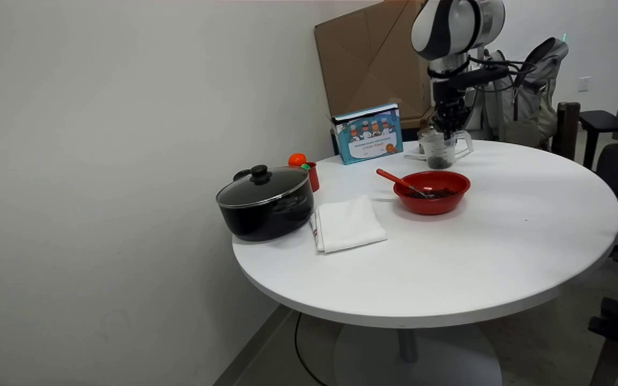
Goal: Move the colourless the container from the right to the left
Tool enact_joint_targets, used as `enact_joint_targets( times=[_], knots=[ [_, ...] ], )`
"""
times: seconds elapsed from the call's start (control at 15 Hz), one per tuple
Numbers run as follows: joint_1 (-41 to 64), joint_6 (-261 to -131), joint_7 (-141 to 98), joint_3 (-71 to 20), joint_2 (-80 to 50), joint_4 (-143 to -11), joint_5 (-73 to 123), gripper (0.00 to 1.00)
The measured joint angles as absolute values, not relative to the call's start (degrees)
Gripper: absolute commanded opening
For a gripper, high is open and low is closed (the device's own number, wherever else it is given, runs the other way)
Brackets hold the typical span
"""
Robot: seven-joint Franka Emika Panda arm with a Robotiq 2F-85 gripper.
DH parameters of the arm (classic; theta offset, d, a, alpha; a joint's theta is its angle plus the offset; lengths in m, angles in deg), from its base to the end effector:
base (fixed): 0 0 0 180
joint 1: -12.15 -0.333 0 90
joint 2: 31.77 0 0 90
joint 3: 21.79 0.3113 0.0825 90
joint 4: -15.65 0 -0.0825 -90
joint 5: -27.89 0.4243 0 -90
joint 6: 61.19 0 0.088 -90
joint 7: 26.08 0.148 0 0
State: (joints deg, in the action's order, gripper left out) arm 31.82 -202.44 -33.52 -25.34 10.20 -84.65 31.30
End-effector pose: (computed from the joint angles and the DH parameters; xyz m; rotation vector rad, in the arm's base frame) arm 0.6256 -0.2667 0.0755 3.1043 -0.4797 -0.0259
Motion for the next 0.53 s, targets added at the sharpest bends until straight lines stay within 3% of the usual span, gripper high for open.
enact_joint_targets(
  times=[0.53],
  knots=[
    [32.47,-184.22,-48.78,-20.61,6.73,-71.79,33.00,0.06]
  ],
)
